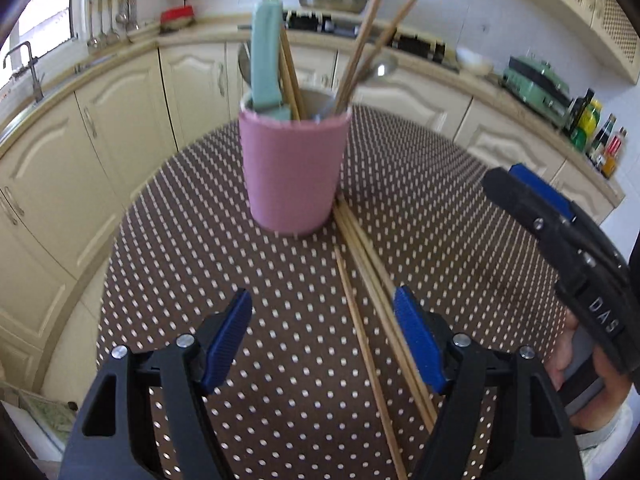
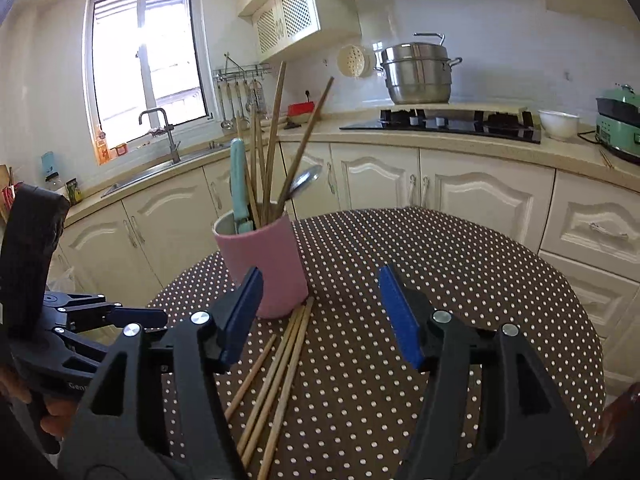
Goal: Organize utensils
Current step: 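Grasp a chopstick with the left tool while the right tool grasps another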
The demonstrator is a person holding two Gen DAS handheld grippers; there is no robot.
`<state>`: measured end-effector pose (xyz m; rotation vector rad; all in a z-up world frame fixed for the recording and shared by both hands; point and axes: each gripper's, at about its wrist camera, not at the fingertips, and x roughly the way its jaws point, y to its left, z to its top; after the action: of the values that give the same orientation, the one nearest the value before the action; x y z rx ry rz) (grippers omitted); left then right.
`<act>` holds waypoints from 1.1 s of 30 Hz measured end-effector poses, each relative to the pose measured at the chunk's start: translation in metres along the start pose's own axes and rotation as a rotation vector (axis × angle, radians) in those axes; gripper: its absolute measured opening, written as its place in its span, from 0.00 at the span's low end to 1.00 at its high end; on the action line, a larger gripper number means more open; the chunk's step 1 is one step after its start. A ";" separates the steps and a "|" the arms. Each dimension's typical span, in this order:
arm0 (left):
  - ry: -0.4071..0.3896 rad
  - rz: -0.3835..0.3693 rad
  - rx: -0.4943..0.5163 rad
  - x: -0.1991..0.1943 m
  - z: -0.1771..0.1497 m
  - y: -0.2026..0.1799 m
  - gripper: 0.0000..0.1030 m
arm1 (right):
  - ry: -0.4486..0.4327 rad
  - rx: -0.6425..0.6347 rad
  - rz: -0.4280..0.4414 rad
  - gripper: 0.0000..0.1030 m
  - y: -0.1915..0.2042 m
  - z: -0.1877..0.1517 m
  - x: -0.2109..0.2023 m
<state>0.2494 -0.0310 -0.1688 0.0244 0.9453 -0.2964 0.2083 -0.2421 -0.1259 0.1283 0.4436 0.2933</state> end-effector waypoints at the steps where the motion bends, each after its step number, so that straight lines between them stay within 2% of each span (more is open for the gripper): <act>1: 0.026 -0.004 0.001 0.006 -0.004 -0.001 0.70 | 0.020 0.006 -0.006 0.59 -0.003 -0.005 0.001; 9: 0.114 0.023 0.056 0.033 -0.017 -0.013 0.70 | 0.128 0.035 -0.003 0.60 -0.011 -0.034 0.012; 12: 0.142 0.035 0.080 0.042 -0.022 -0.018 0.59 | 0.132 0.042 0.005 0.60 -0.011 -0.035 0.011; 16: 0.161 0.061 0.101 0.052 -0.024 -0.023 0.50 | 0.144 0.043 0.010 0.60 -0.010 -0.035 0.012; 20: 0.165 0.072 0.122 0.058 -0.021 -0.029 0.44 | 0.159 0.048 0.014 0.60 -0.011 -0.034 0.015; 23: 0.161 0.074 0.105 0.063 -0.016 -0.035 0.28 | 0.186 0.044 0.002 0.60 -0.010 -0.033 0.020; 25: 0.162 0.067 0.085 0.063 -0.014 -0.031 0.09 | 0.222 0.034 -0.003 0.60 -0.009 -0.033 0.027; 29: 0.153 0.032 0.029 0.051 -0.012 -0.012 0.06 | 0.306 0.004 -0.009 0.60 -0.005 -0.035 0.041; 33: 0.133 0.033 -0.002 0.042 -0.020 -0.002 0.05 | 0.385 -0.042 -0.014 0.60 0.003 -0.036 0.055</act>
<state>0.2555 -0.0394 -0.2140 0.0585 1.0759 -0.2658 0.2394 -0.2200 -0.1794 0.0266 0.8195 0.3139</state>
